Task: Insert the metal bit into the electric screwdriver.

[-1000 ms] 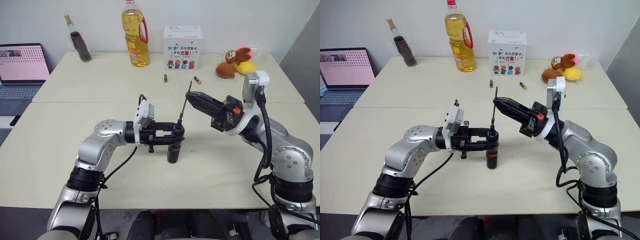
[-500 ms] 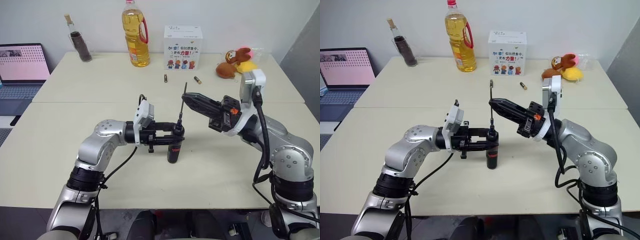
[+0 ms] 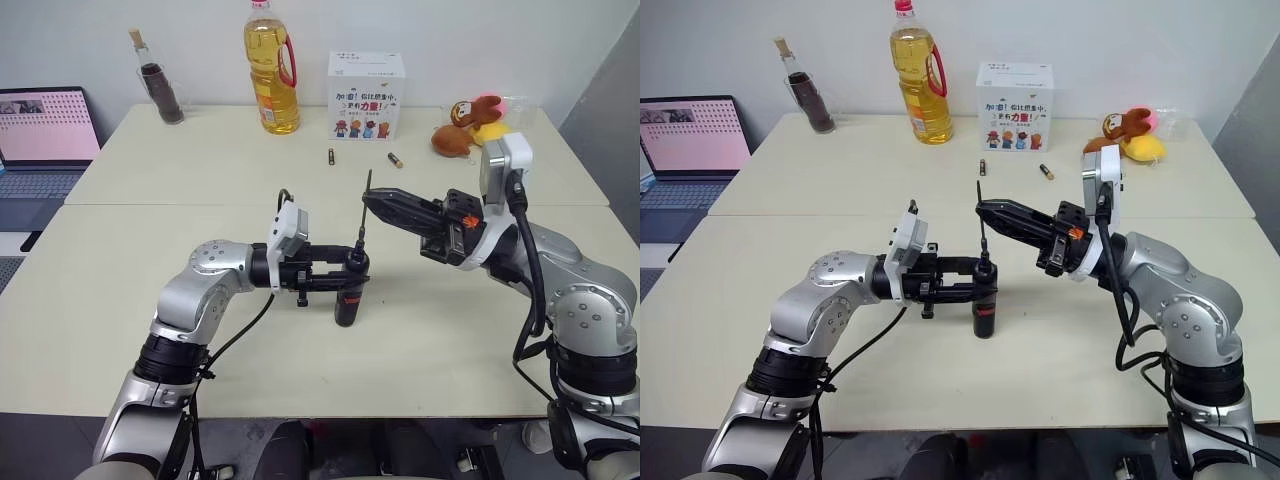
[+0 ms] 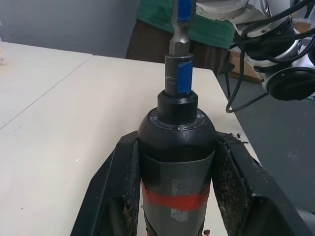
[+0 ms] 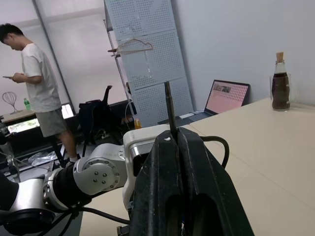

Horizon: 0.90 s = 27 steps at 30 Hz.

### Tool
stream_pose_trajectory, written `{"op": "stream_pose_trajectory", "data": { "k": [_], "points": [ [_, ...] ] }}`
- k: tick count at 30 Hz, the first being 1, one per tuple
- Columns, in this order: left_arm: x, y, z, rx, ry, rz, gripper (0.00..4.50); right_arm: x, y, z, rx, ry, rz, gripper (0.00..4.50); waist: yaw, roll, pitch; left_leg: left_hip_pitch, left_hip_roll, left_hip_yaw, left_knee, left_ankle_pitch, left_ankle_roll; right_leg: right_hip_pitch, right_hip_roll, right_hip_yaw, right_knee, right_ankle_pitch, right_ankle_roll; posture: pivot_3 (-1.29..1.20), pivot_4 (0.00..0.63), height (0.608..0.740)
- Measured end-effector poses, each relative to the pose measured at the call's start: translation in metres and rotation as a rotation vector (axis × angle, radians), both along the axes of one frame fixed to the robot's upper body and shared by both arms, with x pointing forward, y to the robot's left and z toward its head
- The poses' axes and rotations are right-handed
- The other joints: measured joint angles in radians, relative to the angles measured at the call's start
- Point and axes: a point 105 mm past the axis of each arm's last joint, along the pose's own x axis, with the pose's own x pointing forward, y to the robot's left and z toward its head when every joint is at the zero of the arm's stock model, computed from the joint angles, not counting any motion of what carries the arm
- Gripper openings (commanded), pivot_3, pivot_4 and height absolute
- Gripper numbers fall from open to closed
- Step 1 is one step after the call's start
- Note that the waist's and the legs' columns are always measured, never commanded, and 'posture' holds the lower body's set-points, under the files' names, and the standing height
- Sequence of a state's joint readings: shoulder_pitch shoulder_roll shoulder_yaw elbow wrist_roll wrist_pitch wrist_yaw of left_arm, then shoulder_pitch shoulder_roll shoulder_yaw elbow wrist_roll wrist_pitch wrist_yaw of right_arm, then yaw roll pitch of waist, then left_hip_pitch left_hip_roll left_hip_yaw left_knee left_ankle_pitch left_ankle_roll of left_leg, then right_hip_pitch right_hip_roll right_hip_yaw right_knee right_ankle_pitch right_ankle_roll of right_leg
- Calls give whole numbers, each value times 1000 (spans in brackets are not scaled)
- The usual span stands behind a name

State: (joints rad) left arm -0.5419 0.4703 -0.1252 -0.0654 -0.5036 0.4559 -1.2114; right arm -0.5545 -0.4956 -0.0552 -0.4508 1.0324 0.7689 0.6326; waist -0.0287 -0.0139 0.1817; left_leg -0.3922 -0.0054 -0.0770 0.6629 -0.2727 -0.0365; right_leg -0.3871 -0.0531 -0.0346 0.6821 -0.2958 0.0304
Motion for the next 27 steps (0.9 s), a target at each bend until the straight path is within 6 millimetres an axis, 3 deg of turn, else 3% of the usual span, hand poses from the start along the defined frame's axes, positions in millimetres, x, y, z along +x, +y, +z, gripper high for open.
{"op": "stream_pose_trajectory", "data": {
  "k": [27],
  "points": [
    [0,0,-1,1,-2,3,1672,0,-4,-5,-49,18,-10,29,0,0,-1,2,0,0,0,0,0,2,0,0,0,0,0,0,150,740]
  ]
}}
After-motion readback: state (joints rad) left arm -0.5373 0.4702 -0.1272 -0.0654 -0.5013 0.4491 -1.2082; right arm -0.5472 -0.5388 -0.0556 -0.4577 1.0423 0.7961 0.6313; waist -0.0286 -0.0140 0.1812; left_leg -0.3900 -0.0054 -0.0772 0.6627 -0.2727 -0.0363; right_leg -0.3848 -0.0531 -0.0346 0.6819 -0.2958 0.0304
